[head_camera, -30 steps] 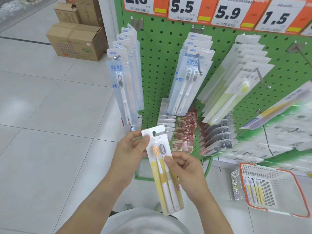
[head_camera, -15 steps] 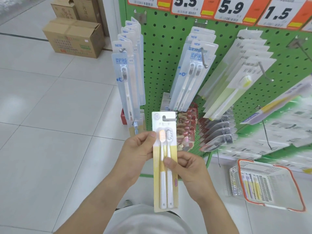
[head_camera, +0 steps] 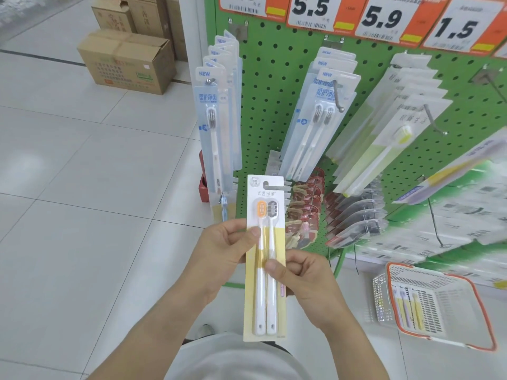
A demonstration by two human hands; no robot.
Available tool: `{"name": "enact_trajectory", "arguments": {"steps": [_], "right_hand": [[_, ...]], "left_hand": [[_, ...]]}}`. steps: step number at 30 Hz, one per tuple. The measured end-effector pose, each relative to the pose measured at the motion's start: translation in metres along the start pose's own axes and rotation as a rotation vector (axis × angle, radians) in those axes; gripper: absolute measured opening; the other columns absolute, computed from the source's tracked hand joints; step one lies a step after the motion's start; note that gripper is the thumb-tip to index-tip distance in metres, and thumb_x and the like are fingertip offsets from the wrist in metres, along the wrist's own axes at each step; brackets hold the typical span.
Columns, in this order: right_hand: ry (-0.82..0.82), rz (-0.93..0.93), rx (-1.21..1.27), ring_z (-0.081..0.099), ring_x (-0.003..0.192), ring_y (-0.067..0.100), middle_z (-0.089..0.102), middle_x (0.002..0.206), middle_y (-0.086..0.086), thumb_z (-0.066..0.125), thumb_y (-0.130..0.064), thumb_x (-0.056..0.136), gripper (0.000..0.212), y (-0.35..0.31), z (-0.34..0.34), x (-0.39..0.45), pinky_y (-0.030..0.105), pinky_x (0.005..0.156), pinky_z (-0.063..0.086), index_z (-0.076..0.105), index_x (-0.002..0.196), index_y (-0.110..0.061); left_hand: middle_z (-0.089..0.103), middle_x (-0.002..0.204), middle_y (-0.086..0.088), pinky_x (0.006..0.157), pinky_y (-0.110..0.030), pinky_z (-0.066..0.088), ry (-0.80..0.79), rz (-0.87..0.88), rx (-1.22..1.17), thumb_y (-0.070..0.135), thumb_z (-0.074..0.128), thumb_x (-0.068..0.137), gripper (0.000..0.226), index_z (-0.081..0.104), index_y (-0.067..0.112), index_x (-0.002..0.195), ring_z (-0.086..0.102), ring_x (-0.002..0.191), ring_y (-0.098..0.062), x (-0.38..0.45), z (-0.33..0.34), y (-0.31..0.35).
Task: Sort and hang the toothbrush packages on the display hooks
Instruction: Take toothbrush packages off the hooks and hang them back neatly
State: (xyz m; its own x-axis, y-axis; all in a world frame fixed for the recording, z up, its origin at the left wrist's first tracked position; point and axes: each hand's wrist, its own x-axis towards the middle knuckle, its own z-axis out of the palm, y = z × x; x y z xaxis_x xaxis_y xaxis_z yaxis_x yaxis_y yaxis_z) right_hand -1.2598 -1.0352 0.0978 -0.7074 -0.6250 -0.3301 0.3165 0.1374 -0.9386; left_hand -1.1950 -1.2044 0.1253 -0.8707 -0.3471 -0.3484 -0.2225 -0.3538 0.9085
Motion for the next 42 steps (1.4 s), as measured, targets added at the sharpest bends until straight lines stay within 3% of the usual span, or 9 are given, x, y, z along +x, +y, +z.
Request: {"name": "enact_trajectory", "arguments": {"steps": [3,6,10,13,15,22,27,33,42], "right_hand": [[0.017,0.021,-0.018,0.05,0.068,0.028,0.058,0.069,0.032,0.083,-0.058,0.069,0.061,0.003,-0.002,0.001,0.035,0.062,0.048,0.075,0.09,-0.002],[-0.055,0.047,-0.078,0.041,0.067,0.029,0.035,0.062,0.036,0.084,-0.062,0.07,0.088,0.003,-0.007,-0.001,0.035,0.062,0.05,0.053,0.088,0.019],[-0.169,0.088,-0.093,0.055,0.064,0.024,0.06,0.072,0.027,0.084,-0.04,0.078,0.053,-0.004,-0.014,-0.005,0.03,0.057,0.05,0.069,0.095,0.007],[-0.118,0.057,-0.101,0.05,0.066,0.024,0.06,0.076,0.02,0.085,-0.049,0.074,0.057,-0.002,-0.016,-0.004,0.034,0.058,0.045,0.07,0.091,0.004],[-0.099,0.045,-0.051,0.058,0.066,0.024,0.068,0.079,0.02,0.084,-0.045,0.074,0.044,-0.003,-0.015,-0.005,0.032,0.058,0.049,0.076,0.091,-0.006],[-0.174,0.092,-0.009,0.06,0.06,0.025,0.069,0.075,0.015,0.058,-0.053,0.095,0.045,-0.008,-0.018,-0.009,0.03,0.053,0.053,0.076,0.091,-0.011],[-0.236,0.061,-0.099,0.053,0.071,0.031,0.056,0.09,0.041,0.078,-0.027,0.085,0.034,0.001,-0.027,-0.008,0.032,0.054,0.057,0.069,0.108,-0.003],[-0.259,0.076,-0.11,0.056,0.066,0.028,0.066,0.087,0.02,0.079,-0.02,0.085,0.031,0.005,-0.033,-0.006,0.033,0.055,0.057,0.066,0.104,-0.001],[-0.293,0.133,-0.235,0.063,0.064,0.021,0.072,0.092,0.021,0.079,-0.015,0.085,0.03,0.004,-0.04,-0.003,0.038,0.065,0.059,0.061,0.104,0.0]], "left_hand": [[0.079,0.094,-0.012,0.09,-0.043,0.06,0.039,0.004,0.041,0.011,0.067,0.093,0.017,0.073,0.009,0.109,0.075,0.088,-0.032,-0.004,0.002,-0.004],[0.078,0.093,-0.013,0.091,-0.047,0.059,0.122,-0.008,-0.004,0.011,0.07,0.091,0.016,0.074,0.007,0.105,0.074,0.087,-0.031,-0.002,0.002,-0.007],[0.078,0.096,-0.013,0.093,-0.048,0.058,0.129,-0.029,-0.034,0.012,0.069,0.092,0.017,0.074,0.007,0.107,0.073,0.096,-0.038,-0.002,0.003,-0.008],[0.078,0.097,-0.012,0.089,-0.044,0.06,0.043,-0.032,0.026,0.014,0.065,0.095,0.017,0.072,0.008,0.11,0.074,0.093,-0.035,-0.005,0.005,-0.009],[0.078,0.097,-0.012,0.088,-0.043,0.06,0.001,-0.025,0.077,0.017,0.068,0.093,0.019,0.072,0.007,0.109,0.074,0.092,-0.034,-0.005,0.006,-0.01],[0.078,0.094,-0.012,0.086,-0.042,0.06,0.139,-0.023,0.004,0.015,0.068,0.093,0.017,0.072,0.004,0.106,0.075,0.088,-0.031,-0.001,0.006,-0.013],[0.079,0.092,-0.011,0.085,-0.043,0.059,0.173,-0.009,0.027,0.016,0.067,0.094,0.015,0.071,0.004,0.104,0.075,0.084,-0.028,0.001,0.007,-0.017],[0.078,0.095,-0.011,0.089,-0.044,0.058,0.131,-0.013,0.049,0.017,0.067,0.095,0.017,0.072,0.007,0.107,0.074,0.091,-0.032,0.002,0.009,-0.02],[0.078,0.095,-0.011,0.094,-0.049,0.055,0.085,-0.032,0.107,0.029,0.074,0.081,0.031,0.071,0.006,0.103,0.072,0.097,-0.037,0.004,0.011,-0.023]]}}
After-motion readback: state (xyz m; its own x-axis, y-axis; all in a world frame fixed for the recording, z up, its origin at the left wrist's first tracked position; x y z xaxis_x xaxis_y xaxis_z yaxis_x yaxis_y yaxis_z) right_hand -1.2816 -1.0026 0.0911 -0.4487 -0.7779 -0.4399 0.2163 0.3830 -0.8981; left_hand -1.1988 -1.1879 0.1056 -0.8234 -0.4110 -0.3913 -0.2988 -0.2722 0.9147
